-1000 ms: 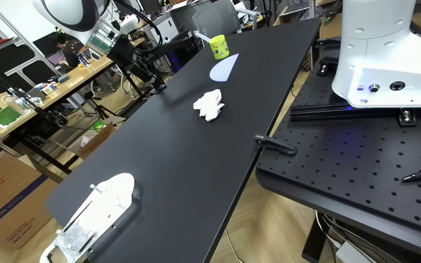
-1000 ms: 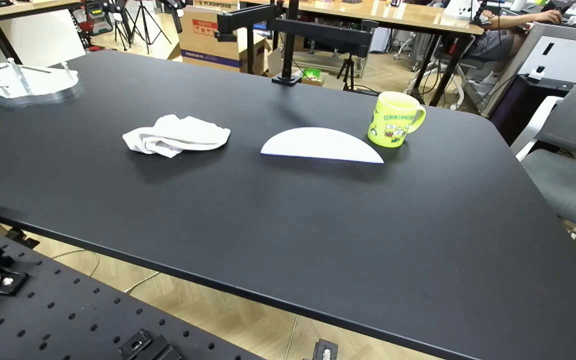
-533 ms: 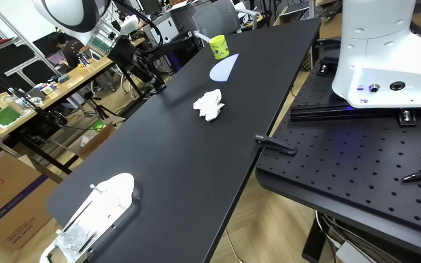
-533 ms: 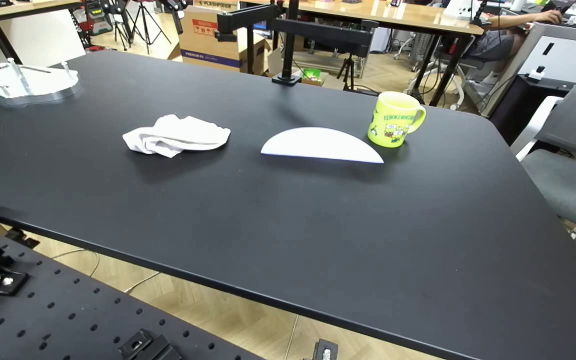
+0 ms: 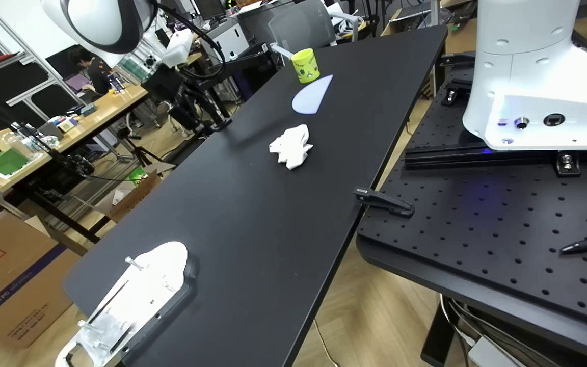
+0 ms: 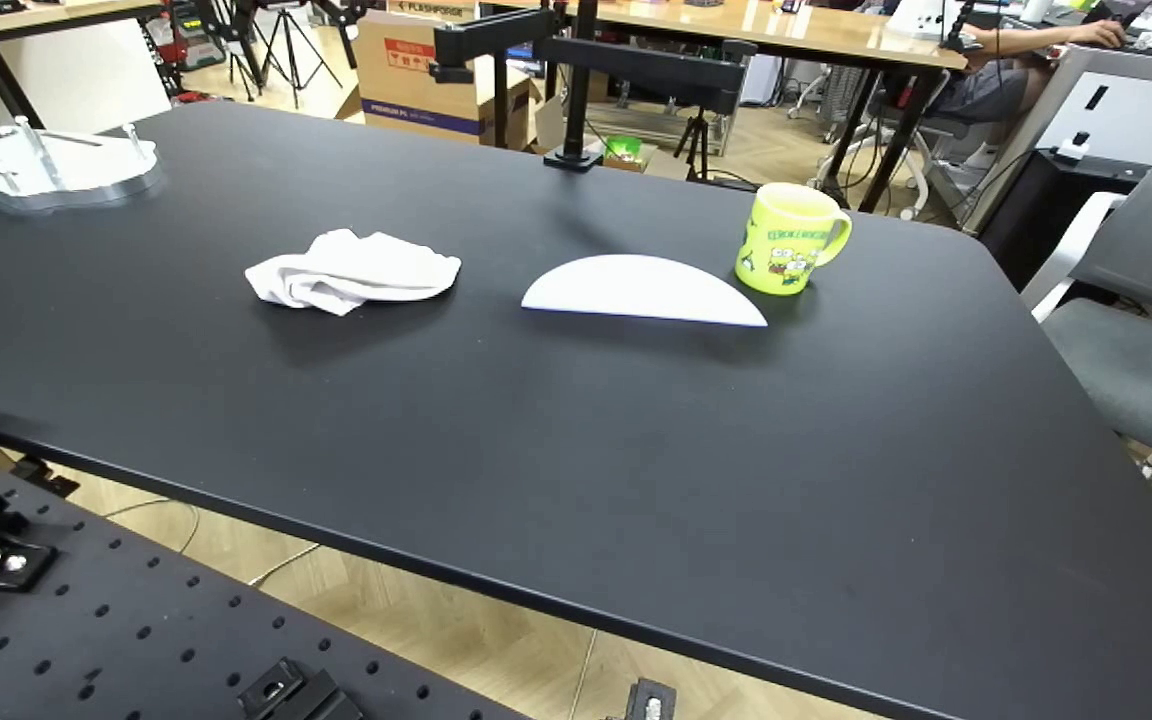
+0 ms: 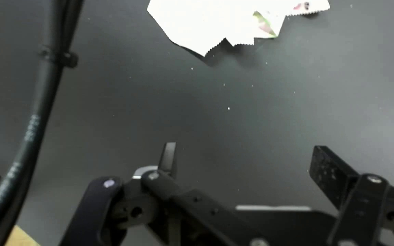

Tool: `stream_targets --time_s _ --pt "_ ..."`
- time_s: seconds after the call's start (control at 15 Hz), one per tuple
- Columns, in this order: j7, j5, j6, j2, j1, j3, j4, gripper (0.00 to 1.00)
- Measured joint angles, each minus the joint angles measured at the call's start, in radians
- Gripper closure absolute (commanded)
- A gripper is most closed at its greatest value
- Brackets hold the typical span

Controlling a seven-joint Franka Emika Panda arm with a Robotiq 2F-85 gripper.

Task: Take the cloth from the table, hang it on the black stand, drop it from the stand, then pick it up and hang it on the stand

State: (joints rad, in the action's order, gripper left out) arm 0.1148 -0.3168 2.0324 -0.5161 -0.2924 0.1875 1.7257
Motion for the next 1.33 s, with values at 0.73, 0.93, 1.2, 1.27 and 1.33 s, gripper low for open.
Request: stream_targets --time_s 0.73,0.93,1.2,1.27,1.33 --pt "-0.721 -0.122 0.458 0.074 -0.297 -0.177 0.417 0.00" --pt "-0.754 -0.153 0.466 0.122 -0.303 -0.188 0.473 0.00" --pt "-0.744 -0.151 0.466 0.126 -0.280 -0.163 0.480 0.00" --pt "-0.743 -0.149 0.468 0.131 -0.271 -0.155 0.491 0.00" --pt "-0.742 -0.147 0.474 0.136 -0.262 -0.147 0.507 0.00"
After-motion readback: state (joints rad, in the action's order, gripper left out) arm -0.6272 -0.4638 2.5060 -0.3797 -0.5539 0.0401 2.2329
